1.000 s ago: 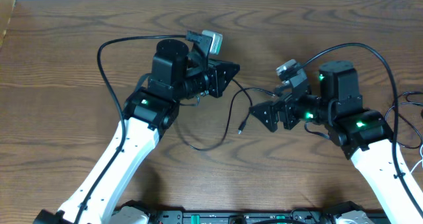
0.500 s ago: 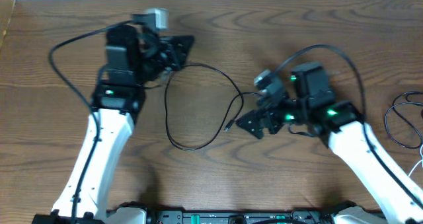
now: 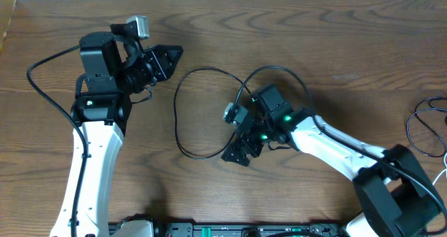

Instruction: Untangle cables

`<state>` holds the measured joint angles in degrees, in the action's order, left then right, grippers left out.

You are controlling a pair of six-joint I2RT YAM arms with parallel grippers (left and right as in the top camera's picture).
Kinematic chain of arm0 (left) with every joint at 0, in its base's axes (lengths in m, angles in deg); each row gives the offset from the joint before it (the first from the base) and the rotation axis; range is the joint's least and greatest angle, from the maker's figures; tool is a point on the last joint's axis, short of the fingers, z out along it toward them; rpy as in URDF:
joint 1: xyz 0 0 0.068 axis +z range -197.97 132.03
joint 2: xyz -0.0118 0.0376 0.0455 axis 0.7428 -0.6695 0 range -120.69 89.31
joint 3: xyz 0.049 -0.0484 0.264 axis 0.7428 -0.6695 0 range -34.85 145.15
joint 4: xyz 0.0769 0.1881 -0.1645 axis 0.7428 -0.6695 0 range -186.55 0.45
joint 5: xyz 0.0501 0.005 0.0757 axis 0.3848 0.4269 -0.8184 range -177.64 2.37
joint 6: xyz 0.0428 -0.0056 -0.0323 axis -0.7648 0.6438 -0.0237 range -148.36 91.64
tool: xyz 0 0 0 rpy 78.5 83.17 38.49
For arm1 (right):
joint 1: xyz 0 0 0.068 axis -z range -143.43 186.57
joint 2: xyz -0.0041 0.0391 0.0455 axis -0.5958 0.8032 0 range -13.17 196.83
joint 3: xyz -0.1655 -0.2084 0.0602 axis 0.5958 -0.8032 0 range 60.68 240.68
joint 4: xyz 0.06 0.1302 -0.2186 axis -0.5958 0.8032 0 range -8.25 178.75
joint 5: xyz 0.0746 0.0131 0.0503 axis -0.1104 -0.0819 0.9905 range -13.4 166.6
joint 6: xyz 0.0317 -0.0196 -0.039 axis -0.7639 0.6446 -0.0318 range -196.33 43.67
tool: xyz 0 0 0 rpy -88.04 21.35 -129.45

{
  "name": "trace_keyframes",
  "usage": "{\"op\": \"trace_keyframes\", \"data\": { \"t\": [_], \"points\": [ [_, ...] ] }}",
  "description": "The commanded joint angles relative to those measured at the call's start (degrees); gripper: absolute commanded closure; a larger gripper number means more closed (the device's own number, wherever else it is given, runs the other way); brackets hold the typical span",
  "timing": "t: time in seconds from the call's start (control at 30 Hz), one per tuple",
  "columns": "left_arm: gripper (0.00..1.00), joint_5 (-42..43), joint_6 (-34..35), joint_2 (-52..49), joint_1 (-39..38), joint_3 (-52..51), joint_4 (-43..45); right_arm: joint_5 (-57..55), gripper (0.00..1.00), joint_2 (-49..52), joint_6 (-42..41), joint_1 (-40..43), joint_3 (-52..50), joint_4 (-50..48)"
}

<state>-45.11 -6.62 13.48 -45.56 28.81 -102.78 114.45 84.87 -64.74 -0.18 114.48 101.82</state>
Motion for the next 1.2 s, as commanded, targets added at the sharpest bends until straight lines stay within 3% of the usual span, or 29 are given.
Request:
{"op": "trace_keyframes", "data": {
  "t": [0.0,0.37,0.67,1.03,1.17],
  "points": [
    [0.83,4.1,-1.7,1.2,0.1,1.5,-0.5,0.1,0.01,1.6,7.7,-1.2,-0.3,0.1],
    [0.83,8.1,-3.9,1.3,0.1,1.5,-2.6,-0.6,0.01,2.8,11.1,-2.5,0.4,-1.1],
    [0.84,7.6,-4.1,1.3,0.2,1.5,-3.1,-6.9,0.01,8.8,5.8,-4.5,12.5,0.7],
    [0.83,-11.5,-3.5,1.3,2.3,1.5,-8.6,-5.7,0.01,12.6,6.5,-7.4,16.9,4.4],
    [0.83,-13.6,-3.5,1.4,5.1,1.5,-9.8,-5.8,0.01,12.6,7.3,-9.2,16.9,5.0]
  ]
}}
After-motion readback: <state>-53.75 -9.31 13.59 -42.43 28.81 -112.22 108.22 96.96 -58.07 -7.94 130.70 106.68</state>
